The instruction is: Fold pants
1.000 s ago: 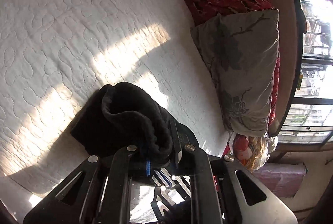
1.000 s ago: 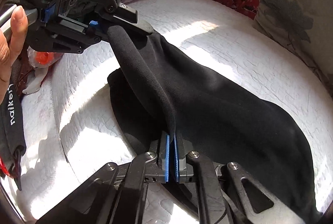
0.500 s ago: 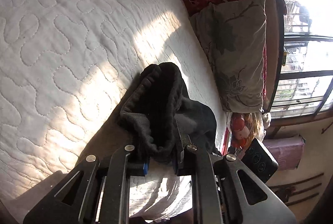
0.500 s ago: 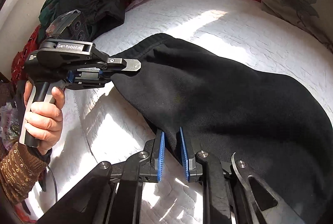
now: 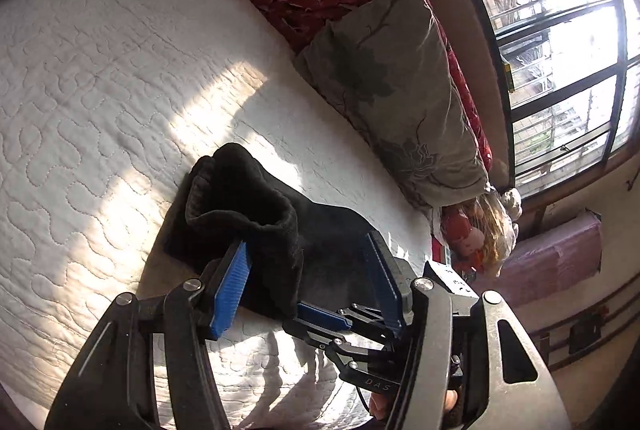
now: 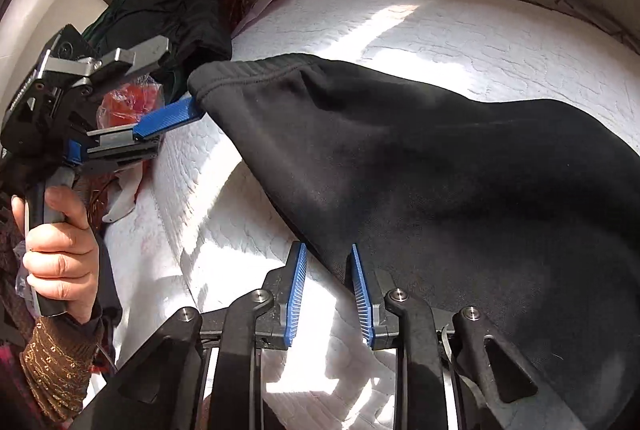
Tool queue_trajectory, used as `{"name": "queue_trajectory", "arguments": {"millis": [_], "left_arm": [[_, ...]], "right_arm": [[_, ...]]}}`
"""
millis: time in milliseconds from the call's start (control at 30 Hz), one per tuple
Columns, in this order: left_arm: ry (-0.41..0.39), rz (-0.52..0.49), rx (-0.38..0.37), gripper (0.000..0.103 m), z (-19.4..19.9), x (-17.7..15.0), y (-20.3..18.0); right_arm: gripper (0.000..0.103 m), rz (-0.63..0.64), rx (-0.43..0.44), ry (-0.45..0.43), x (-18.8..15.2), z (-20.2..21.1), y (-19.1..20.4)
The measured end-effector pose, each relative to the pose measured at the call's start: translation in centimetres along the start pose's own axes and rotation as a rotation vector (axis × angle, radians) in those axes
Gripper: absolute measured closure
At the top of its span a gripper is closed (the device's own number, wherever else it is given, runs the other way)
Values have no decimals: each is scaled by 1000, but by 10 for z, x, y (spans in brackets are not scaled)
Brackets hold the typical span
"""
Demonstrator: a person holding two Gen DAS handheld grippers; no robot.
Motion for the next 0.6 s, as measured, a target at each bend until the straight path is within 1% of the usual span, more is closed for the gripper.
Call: {"name": "queue_trajectory", "arguments": {"millis": [67, 100, 133, 167, 200, 233, 267, 300, 333, 367, 400, 433, 500, 533, 567, 600], "left_arm": [[87, 17, 131, 48, -22, 2, 11], [102, 58, 158, 50, -25, 0, 20], [72, 103, 128, 56, -20, -1, 29], [19, 151, 98, 57, -9, -2, 37], [-40, 180, 99, 57, 6, -4, 44], [-88, 199, 112, 57, 18, -5, 47], [-128, 216, 109, 57, 32, -9, 51], [-148, 226, 71, 57, 39, -10, 51], [-155, 221, 8, 57, 42, -11, 47], [-152, 195, -50, 57, 42, -9, 39], [-138, 157, -66, 56, 39, -6, 26], [-115, 110, -71, 52, 33, -3, 14], [-62, 30, -97, 51, 13, 2, -9], [-30, -1, -84, 51, 2, 3, -17], [-4, -25, -35, 51, -10, 5, -22], [21, -39, 51, 51, -22, 5, -21]], "right_arm": [[81, -21, -6, -9, -1, -4, -3], [82, -34, -3, -7, -1, -4, -4], [81, -42, 1, -9, -1, -3, -5], [79, -47, 6, -7, 0, -2, -5], [79, -48, 15, -5, 0, 0, -5], [79, -45, 20, -7, -2, 3, -5], [78, -42, 23, -1, -2, 3, -5], [78, -43, 23, 6, -2, 2, -6], [78, -48, 25, 5, -2, 2, -7], [78, -53, 26, 6, -1, 0, -8], [78, -55, 25, 3, -1, 0, -8], [77, -57, 26, -2, -1, -1, -8], [74, -65, 28, -8, -2, -2, -8], [74, -69, 27, -11, -3, -1, -7], [74, -71, 28, -13, -4, 1, -7], [74, -75, 29, -16, -4, 2, -8]]}}
Point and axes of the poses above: each gripper's, at about its wrist camera, not at the fingertips, and z roughly against the way its jaws point, y to its left, x to its top, the point moved 1 cm from there along -z, roughly the way its jaws point, and after that the axes turned 11 degrees about -z, right-handed, at the moved point
